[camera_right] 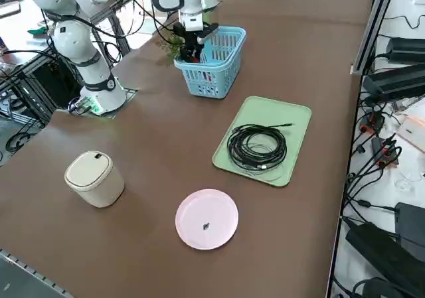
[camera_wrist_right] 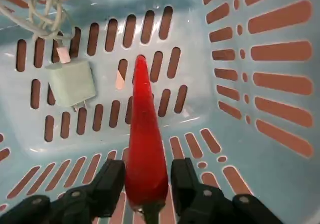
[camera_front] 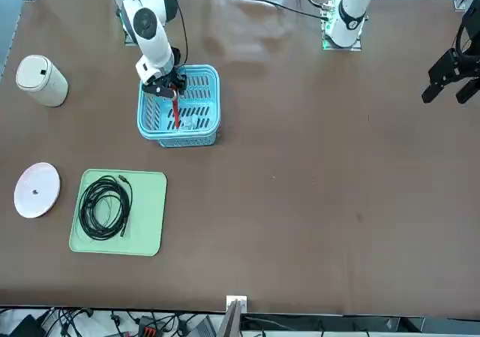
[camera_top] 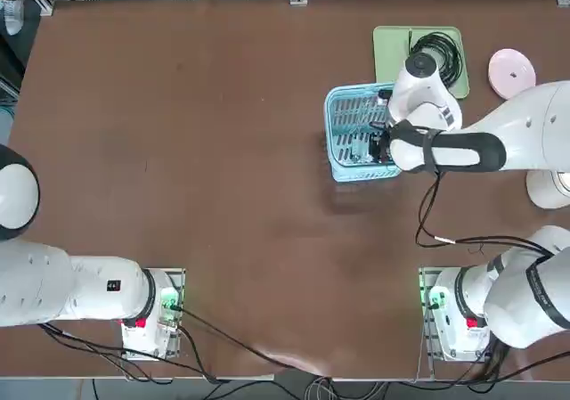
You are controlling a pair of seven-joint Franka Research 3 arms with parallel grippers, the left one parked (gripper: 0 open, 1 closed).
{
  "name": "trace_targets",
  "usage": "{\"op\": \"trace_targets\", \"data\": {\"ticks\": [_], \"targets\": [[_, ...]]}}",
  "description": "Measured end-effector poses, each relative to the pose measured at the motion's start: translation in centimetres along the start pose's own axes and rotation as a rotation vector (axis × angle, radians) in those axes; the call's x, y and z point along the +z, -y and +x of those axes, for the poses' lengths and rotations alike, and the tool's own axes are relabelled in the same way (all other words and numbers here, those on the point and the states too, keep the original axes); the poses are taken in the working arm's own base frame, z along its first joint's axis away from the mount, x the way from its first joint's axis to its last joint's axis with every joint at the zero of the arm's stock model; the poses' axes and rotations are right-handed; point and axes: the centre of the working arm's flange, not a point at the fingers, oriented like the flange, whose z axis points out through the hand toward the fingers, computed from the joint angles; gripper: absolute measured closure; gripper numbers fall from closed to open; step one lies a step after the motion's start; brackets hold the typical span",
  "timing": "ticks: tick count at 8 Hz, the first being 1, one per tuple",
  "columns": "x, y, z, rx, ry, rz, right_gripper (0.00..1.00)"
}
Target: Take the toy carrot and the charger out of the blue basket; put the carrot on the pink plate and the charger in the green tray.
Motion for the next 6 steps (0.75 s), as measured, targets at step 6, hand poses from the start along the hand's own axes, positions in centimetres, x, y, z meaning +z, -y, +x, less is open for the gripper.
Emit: {"op": "trace_targets", "data": {"ticks": [6], "targets": [[-0.89,0.42,0.54,0.002,-0.017,0.017,0.59]]}}
